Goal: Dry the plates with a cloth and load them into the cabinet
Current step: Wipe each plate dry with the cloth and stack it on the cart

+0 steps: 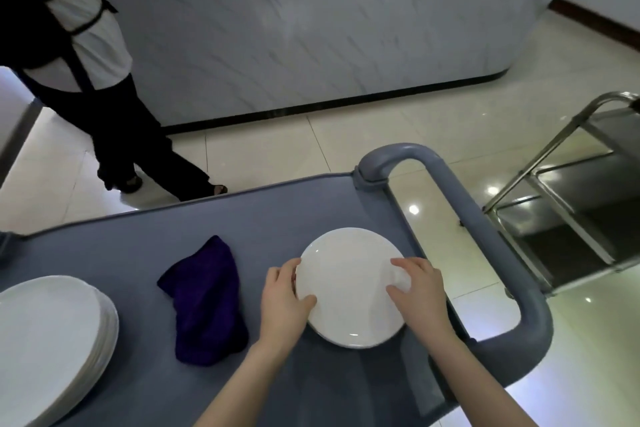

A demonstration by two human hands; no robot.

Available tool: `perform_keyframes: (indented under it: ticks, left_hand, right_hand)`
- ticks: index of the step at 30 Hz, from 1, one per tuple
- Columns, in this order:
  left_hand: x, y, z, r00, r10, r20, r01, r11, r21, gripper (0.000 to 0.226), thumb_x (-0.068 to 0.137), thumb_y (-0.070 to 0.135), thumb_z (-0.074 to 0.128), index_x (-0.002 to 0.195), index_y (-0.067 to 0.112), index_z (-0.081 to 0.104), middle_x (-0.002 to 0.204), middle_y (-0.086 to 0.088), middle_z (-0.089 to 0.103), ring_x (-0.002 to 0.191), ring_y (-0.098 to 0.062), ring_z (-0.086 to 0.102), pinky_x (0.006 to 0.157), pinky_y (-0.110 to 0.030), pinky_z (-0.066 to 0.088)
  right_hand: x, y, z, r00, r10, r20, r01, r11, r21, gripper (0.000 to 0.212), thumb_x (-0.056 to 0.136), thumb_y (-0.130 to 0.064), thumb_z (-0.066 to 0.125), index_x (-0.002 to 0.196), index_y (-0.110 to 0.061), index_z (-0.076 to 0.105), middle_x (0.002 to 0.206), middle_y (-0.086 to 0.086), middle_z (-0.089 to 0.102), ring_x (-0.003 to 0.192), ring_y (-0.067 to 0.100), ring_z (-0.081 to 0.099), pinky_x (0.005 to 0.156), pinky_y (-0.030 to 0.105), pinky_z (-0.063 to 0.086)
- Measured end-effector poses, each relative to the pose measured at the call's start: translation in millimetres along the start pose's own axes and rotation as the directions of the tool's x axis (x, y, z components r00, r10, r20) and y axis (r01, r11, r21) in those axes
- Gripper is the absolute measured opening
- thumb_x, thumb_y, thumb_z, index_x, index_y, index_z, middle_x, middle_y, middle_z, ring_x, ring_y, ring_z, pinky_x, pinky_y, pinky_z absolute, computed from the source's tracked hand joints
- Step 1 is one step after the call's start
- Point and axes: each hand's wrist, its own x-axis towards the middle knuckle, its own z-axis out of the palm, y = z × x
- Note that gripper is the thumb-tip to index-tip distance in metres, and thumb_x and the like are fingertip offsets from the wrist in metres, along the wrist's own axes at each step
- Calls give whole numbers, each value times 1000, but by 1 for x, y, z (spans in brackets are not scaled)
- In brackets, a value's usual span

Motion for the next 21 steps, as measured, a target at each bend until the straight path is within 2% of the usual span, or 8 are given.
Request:
perform_keyframes:
  ticks: [5, 7, 10, 13, 17, 21]
  left_hand:
    - [4, 2, -1, 997, -72, -10, 70, 993, -93, 66, 71, 3, 72, 119, 42, 48, 105, 9, 51, 87, -2, 59, 64, -9, 41]
    - [7, 0, -3, 994, -107, 7, 107, 983, -150, 64, 72, 3, 74, 120, 38, 50, 103, 7, 59, 86, -2, 61, 59, -8, 43]
    - [10, -4, -8, 991, -128, 35, 132, 968, -212, 53, 77, 1, 70, 119, 30, 60, 98, 8, 66, 85, -2, 64, 58, -9, 44]
    - [12, -3, -13, 991, -128, 27, 130, 953, -275, 51, 79, 2, 68, 118, 33, 59, 97, 7, 66, 87, -6, 64, 63, -15, 46]
    - [16, -3, -29, 992, -123, 16, 121, 931, -344, 52, 80, -2, 65, 117, 34, 60, 101, 6, 66, 91, -10, 64, 70, -23, 52]
    - [19, -13, -60, 990, -140, -35, 113, 904, -412, 55, 78, -9, 62, 112, 33, 66, 99, 5, 69, 92, -11, 65, 67, -22, 53]
  right_hand:
    - [0, -8, 1, 999, 36, -27, -35, 999, 40, 48, 83, -7, 69, 129, -20, 62, 132, 6, 55, 122, 27, 44, 99, 31, 37]
    - [-2, -11, 1, 998, 50, -41, -47, 997, 69, 50, 81, -7, 70, 128, -19, 63, 132, 6, 57, 121, 28, 47, 102, 35, 40]
    - [-5, -16, -1, 994, 74, -80, -61, 986, 157, 50, 79, -4, 70, 127, -17, 63, 129, 6, 59, 118, 29, 51, 103, 44, 45]
    - [-5, -22, -3, 990, 90, -107, -61, 966, 252, 52, 79, -3, 70, 129, -17, 61, 125, 3, 59, 113, 24, 54, 97, 42, 48]
    - [-3, -33, -5, 986, 164, -38, -125, 863, 490, 60, 82, 0, 70, 137, -19, 55, 125, 0, 60, 108, 21, 57, 88, 34, 48]
    - [-3, -52, 1, 976, 187, 116, -215, 710, 671, 56, 83, 8, 65, 132, -20, 61, 118, -3, 66, 109, 24, 61, 97, 48, 51]
